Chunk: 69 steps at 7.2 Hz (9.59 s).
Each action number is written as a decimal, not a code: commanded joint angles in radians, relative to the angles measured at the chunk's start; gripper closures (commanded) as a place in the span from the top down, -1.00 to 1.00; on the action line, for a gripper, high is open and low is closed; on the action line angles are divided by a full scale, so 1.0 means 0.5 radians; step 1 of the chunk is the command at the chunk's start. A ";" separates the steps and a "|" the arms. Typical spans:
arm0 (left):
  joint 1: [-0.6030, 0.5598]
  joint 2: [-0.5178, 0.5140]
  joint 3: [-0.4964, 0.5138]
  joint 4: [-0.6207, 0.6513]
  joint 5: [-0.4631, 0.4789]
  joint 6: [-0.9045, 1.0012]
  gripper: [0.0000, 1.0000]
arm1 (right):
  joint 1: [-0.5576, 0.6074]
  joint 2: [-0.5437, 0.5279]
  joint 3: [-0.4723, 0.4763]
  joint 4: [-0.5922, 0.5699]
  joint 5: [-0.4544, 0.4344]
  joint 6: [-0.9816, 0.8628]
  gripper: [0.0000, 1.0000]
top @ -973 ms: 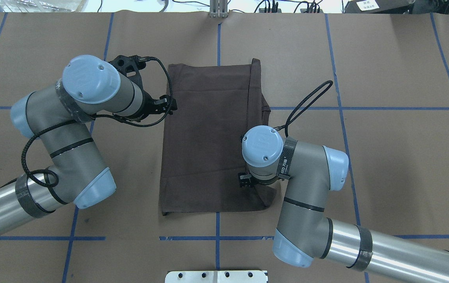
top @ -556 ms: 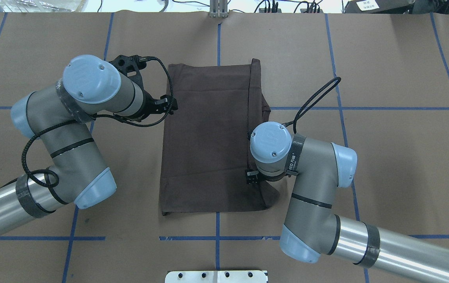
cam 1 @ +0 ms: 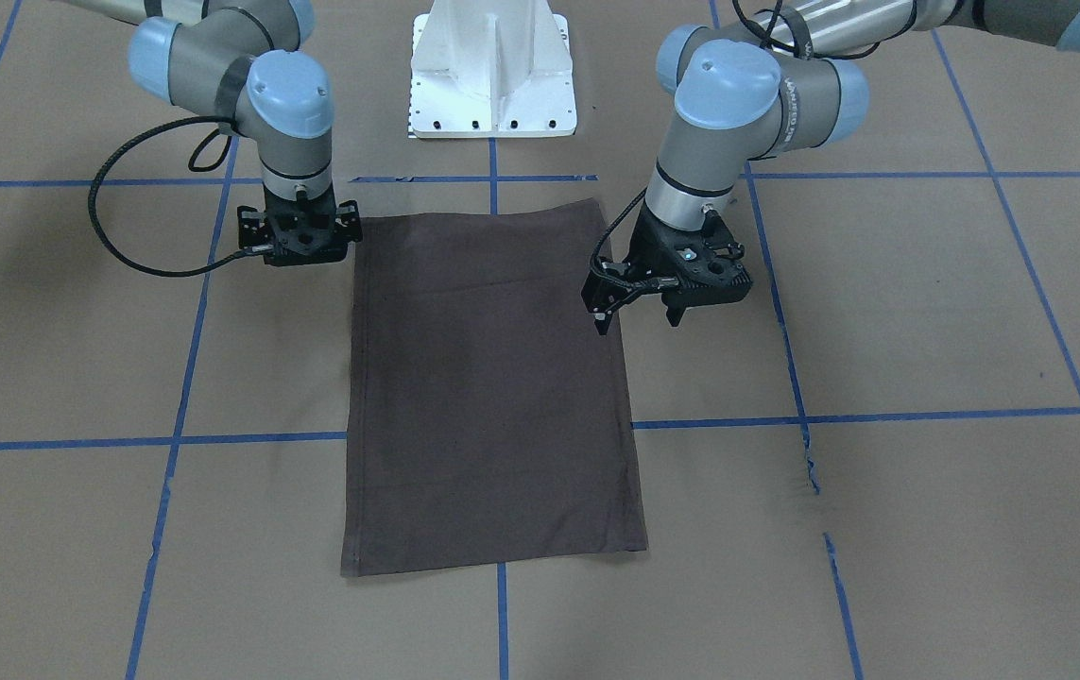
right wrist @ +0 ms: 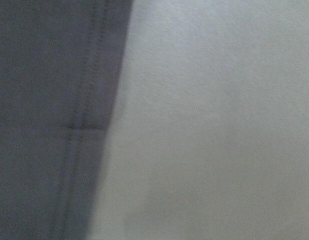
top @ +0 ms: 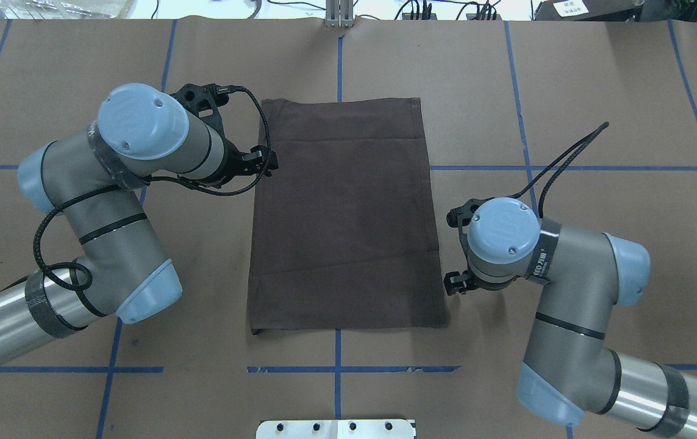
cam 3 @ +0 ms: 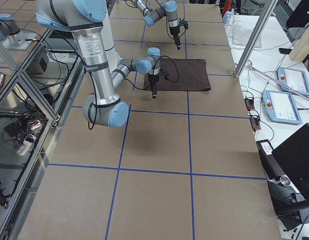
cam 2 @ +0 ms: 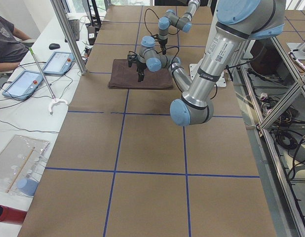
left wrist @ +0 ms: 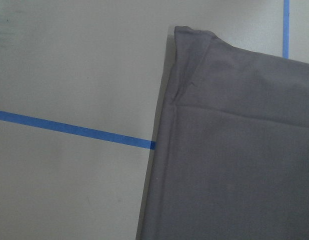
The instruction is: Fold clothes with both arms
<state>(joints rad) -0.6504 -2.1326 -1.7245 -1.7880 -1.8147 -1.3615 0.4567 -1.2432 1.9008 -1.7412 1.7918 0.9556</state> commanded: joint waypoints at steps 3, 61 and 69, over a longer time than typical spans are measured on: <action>0.177 0.077 -0.069 -0.004 0.006 -0.284 1.00 | 0.178 0.132 0.239 0.006 0.186 0.040 1.00; 0.741 0.246 -0.816 0.762 0.261 -0.925 -1.00 | -0.258 0.256 0.239 0.356 -0.163 2.103 -1.00; 0.196 -0.070 -0.218 0.453 0.163 -0.624 -1.00 | 0.123 0.700 -0.490 0.614 -0.169 1.657 -1.00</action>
<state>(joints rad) -0.5380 -2.1645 -1.8805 -1.5123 -1.7348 -1.6742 0.5018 -0.9235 1.7274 -1.4642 1.7090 1.8195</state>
